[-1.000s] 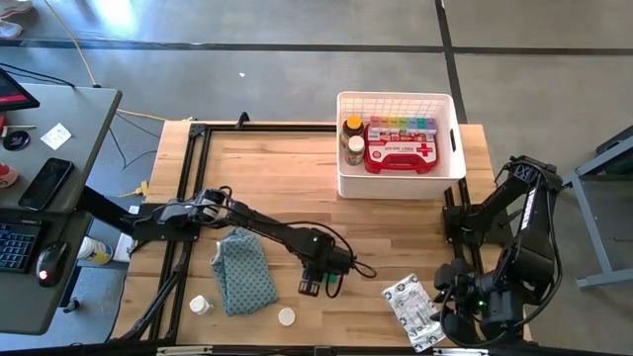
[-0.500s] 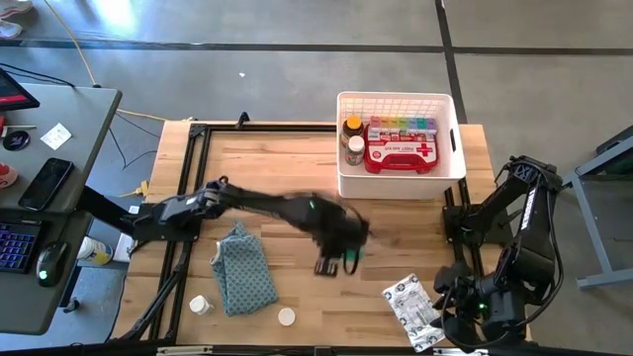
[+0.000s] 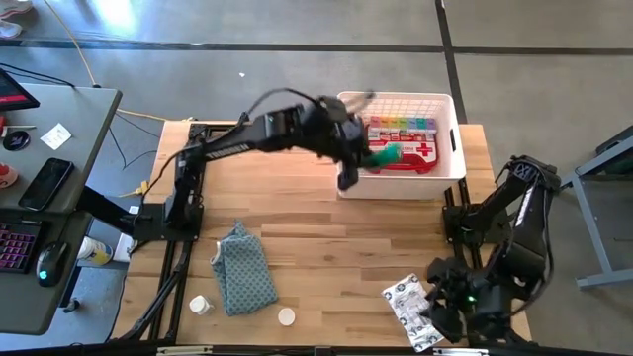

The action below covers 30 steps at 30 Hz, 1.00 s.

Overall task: Pick & place medical supplies in basket/bin
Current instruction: Put the light green bandage into the white bin

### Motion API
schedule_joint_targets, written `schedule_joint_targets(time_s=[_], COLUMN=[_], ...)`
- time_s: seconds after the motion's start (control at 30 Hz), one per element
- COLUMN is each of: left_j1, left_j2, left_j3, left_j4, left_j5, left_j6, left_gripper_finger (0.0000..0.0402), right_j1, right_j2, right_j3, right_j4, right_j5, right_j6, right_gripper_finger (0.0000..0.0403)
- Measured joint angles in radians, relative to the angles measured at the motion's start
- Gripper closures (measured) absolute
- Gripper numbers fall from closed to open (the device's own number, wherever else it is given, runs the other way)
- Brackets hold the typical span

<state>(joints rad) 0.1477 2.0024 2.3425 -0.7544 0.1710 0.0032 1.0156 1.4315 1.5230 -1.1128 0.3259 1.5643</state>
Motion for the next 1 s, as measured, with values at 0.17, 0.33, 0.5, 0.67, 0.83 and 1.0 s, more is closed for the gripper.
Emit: schedule_joint_targets(time_s=[0.17, 0.33, 0.5, 0.67, 0.83, 1.0], left_j1=[0.062, 0.118, 0.138, 0.140, 0.141, 0.138], left_j2=[-0.006, 0.040, 0.114, 0.159, 0.181, 0.252], left_j3=[0.012, 0.006, 0.002, 0.005, 0.009, 0.003], left_j4=[0.126, 0.145, 0.226, 0.357, 0.351, 0.293], left_j5=[0.007, 0.011, 0.038, 0.082, 0.056, 0.054], left_j6=[0.033, 0.062, 0.080, 0.044, 0.056, 0.052], left_gripper_finger=[0.0301, 0.0300, 0.0294, 0.0292, 0.0292, 0.0291], right_j1=[-0.069, -0.134, -0.207, -0.246, -0.258, -0.258], right_j2=[-0.015, -0.048, -0.065, -0.065, -0.063, -0.063], right_j3=[0.000, 0.000, 0.000, 0.000, 0.000, 0.000], right_j4=[-0.042, -0.093, -0.101, -0.017, 0.020, 0.018], right_j5=[-0.002, 0.005, 0.001, -0.038, -0.038, -0.063], right_j6=[-0.019, -0.020, -0.020, 0.007, 0.002, 0.007], right_gripper_finger=[0.0204, 0.0204, 0.0204, 0.0204, 0.0204, 0.0204])
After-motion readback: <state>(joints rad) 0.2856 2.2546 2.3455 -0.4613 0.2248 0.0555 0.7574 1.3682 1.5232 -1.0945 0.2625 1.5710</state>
